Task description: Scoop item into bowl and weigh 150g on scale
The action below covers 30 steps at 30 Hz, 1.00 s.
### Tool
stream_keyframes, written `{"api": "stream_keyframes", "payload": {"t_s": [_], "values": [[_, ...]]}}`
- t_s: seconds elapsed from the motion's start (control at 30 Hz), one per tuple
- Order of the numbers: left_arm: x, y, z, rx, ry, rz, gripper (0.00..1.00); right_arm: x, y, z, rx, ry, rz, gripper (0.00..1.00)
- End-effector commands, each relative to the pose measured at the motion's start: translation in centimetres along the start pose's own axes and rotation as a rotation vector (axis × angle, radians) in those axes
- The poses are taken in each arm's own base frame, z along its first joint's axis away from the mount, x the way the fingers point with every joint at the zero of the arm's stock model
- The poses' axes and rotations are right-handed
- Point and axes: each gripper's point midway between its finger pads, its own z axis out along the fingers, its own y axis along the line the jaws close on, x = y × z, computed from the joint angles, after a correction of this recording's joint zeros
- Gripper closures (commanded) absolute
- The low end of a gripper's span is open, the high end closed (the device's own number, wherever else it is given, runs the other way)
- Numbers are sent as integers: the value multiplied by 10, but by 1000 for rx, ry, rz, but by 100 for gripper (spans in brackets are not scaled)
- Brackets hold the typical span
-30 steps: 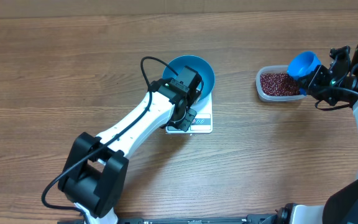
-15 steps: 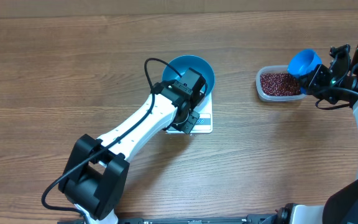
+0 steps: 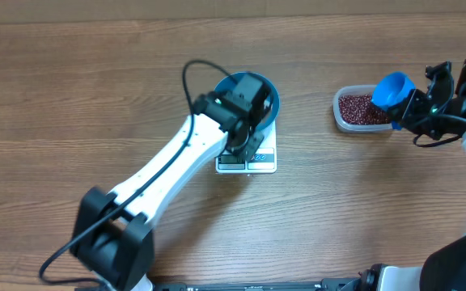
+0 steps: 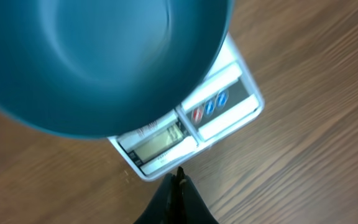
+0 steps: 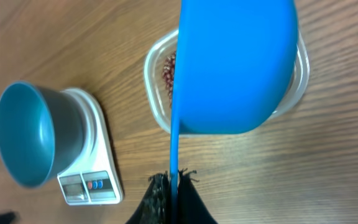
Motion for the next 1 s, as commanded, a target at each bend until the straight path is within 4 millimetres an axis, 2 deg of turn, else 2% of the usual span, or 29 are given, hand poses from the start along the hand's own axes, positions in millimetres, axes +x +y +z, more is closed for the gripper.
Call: {"api": "stream_keyframes", "payload": {"t_s": [0.0,0.1,0.2,0.3,0.43,0.53,0.63,0.77,0.97], "values": [[-49,17,-83,-24,-246,-20,96,-33,23,-41,13,-113,-177,96],[-67,37,-110,-35,-327,-69,96,-41,33,-66,53,-138,-253,96],[-79,59,-126,-29,-389,-139,96,-42,42,-81,88,-143,-324,96],[-84,83,-128,-31,-420,-217,96,-46,52,-86,65,-169,-343,96],[-83,112,-112,-45,-395,-296,96,-44,65,-85,-18,-166,-325,96],[-86,102,-91,41,-354,-283,96,-45,67,-81,-14,-160,-366,96],[-87,89,-62,80,-294,-264,96,-44,65,-74,-4,-141,-396,96],[-72,69,-15,113,-145,-249,96,-43,66,-71,-1,-132,-399,96],[-58,41,25,126,-19,-204,96,-45,52,-71,80,-127,-392,96]]}}
